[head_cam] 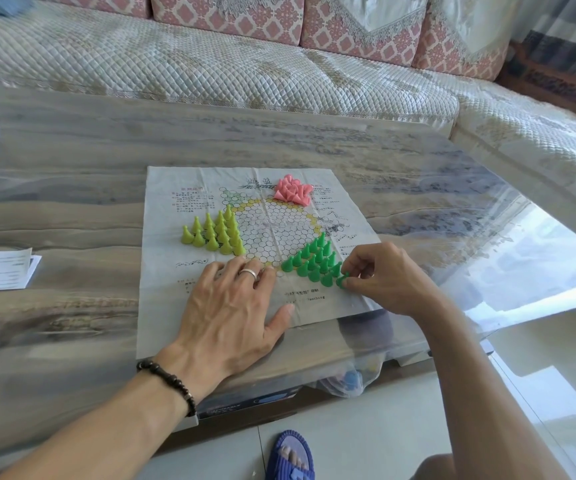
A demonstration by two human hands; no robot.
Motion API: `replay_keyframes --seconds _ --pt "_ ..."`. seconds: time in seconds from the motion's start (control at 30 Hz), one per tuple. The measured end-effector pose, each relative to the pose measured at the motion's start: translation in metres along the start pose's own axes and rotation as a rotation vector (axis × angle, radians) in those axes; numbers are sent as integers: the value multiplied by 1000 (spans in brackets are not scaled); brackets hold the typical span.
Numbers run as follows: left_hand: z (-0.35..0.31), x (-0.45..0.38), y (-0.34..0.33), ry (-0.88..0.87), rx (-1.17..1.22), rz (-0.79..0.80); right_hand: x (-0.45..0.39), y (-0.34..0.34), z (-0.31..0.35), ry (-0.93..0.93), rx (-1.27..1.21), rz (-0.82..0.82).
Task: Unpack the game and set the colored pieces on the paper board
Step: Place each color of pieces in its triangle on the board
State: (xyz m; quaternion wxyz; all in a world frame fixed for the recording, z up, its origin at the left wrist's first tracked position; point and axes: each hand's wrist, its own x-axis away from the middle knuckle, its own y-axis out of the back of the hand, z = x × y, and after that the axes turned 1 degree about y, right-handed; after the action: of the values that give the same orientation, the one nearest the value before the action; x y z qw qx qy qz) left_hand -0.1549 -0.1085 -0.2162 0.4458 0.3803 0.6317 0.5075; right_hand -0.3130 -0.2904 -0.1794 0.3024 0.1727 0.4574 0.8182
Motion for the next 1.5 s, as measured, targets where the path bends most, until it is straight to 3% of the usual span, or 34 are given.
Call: replay_keyframes --seconds 0.2,0.4,0.63,1.03,1.3,1.5 --pt "0 0 1 2 -14 8 2 4 0 1 21 -14" --pt "2 -3 7 12 2 -16 0 13 8 21 2 -200" --pt "21 -17 21 63 -7 -48 -35 14 28 52 -72 -295" --pt "83 -130 41 84 -78 -8 -158 15 51 260 307 -6" --pt "116 -199 11 70 -90 59 -202 -16 42 324 387 70" --pt "132 -243 -9 121 -73 122 -216 -16 35 337 310 68"
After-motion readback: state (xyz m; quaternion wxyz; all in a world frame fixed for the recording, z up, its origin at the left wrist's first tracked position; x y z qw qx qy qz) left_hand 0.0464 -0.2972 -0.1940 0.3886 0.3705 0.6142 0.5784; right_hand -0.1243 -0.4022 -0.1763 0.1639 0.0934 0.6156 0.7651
